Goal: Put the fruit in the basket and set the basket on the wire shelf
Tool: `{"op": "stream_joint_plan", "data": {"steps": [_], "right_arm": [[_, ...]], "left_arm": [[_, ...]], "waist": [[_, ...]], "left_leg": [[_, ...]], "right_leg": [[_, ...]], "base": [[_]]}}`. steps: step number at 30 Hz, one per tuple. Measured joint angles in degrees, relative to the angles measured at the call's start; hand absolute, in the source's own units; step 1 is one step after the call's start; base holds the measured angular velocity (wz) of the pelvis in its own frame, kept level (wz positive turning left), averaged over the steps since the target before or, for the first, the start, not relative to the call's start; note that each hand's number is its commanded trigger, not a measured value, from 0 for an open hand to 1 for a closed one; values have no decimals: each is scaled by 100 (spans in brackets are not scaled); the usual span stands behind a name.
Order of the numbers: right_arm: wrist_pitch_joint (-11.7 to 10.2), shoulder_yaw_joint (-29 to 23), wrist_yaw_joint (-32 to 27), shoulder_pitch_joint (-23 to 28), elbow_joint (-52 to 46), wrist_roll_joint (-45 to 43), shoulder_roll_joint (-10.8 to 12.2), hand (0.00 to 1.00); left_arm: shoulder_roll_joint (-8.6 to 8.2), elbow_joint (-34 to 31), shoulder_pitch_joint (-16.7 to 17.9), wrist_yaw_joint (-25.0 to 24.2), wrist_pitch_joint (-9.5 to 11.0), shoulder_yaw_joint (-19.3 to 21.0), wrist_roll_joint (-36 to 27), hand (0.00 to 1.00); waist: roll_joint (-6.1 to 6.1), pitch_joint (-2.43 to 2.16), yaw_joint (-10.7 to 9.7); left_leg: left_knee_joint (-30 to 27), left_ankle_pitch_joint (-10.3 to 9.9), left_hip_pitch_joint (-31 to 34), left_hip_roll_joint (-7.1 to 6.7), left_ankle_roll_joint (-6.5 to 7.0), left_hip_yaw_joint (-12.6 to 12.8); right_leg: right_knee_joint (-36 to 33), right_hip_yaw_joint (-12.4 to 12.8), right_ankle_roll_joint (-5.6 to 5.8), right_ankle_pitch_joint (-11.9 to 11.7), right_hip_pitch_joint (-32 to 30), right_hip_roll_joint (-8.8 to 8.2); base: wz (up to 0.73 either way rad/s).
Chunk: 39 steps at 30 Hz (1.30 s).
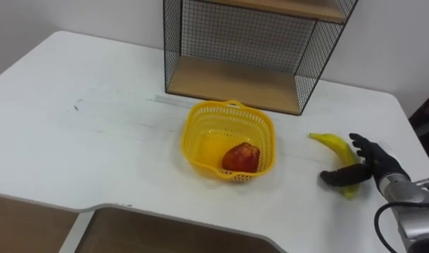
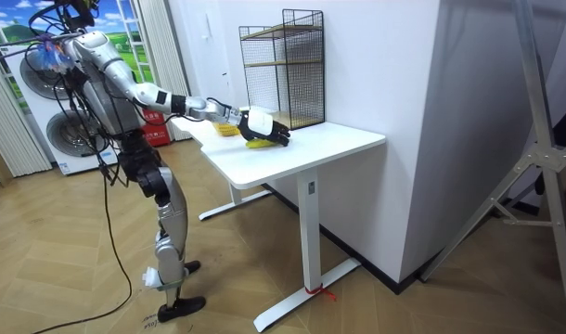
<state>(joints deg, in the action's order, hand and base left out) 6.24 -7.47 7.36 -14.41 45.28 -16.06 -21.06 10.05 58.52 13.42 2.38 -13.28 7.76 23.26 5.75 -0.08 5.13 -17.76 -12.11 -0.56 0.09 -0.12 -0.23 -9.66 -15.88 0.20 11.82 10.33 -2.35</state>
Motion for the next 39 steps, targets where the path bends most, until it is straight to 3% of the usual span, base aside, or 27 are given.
{"op": "stream_joint_plan", "data": {"steps": [19,33,39], "right_arm": [[-35,-50,-735,10,110,-530,-96,100],[15,-55,-704,30,64,-397,-78,100],[238,-30,-526,57,-438,-286,-4,100]], "left_arm": [[7,1,-36,95,43,37,0,0],[3,1,-108,89,81,-119,-1,0],[4,26,-118,27,78,-118,-1,0]], "waist": [[22,-11,4],[8,-13,-2],[-111,-22,-20]], "left_leg": [[11,-9,-24,-5,-14,-27],[13,-40,16,23,-25,14],[78,-38,-80,49,-22,162]], "right_leg": [[103,5,1,2,61,19],[47,83,-7,-5,-14,35],[-14,235,-6,-5,-36,32]], "base": [[1],[-2],[-12]]}}
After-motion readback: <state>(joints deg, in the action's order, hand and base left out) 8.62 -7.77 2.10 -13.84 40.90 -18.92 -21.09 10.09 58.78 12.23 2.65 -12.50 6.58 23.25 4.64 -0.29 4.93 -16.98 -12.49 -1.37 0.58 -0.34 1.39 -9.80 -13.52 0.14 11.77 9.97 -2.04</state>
